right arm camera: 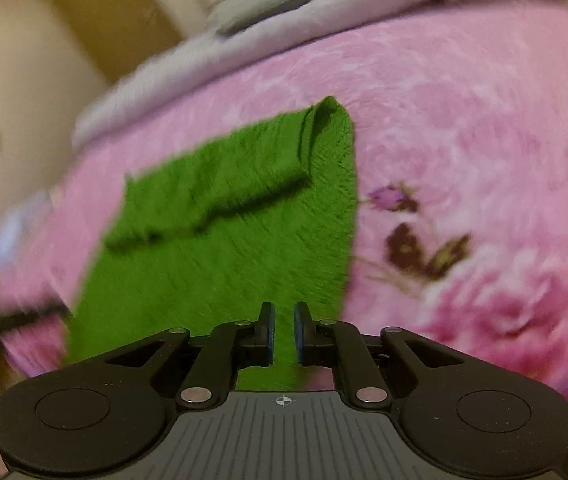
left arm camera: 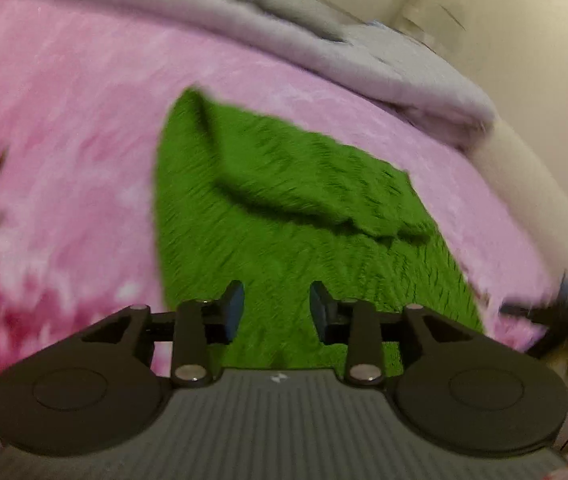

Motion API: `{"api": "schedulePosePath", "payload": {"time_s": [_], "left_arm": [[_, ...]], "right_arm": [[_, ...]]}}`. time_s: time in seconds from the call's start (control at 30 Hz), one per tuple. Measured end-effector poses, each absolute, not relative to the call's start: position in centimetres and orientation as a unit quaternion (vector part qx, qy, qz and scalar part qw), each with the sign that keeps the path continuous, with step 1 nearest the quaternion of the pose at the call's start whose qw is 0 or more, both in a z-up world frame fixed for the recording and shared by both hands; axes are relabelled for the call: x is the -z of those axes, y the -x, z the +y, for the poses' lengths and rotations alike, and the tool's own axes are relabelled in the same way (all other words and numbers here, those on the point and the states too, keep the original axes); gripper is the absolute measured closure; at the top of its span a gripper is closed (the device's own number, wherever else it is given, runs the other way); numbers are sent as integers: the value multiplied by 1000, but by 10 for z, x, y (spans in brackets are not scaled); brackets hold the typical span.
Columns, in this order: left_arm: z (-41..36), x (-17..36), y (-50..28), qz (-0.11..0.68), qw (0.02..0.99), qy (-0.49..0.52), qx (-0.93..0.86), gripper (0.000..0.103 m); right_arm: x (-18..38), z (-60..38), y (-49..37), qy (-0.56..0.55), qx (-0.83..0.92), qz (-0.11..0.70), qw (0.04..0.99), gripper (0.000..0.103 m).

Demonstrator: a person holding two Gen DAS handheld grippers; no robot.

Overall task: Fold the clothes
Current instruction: 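Carry the hem with both grippers over the sweater toward the collar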

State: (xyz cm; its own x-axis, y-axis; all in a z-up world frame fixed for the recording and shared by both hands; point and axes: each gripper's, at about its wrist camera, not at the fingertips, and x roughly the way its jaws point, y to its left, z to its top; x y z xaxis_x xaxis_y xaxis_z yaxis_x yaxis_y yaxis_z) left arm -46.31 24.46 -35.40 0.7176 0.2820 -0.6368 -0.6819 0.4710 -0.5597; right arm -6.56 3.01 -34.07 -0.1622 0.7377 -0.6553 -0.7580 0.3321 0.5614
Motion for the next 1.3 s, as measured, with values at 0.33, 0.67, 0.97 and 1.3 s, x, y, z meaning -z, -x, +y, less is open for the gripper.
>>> {"api": "schedulePosePath", "payload": {"time_s": [0.33,0.67,0.97,1.3], "left_arm": [[278,368,423,165,753,546,-330,65],[326,402,410,129,699,617,-339,64],[313,381,430,112,768,557,-295,94],[235,391,486,134,771,551,-290,95]], "right_arm": [[377,92,25,-236,-482,604,590,43],[398,163,-3,-214,-455,608,615,44],[374,151,10,-185,-520,519,653,92],[379,46,59,-182,-517,532,645,93]]}}
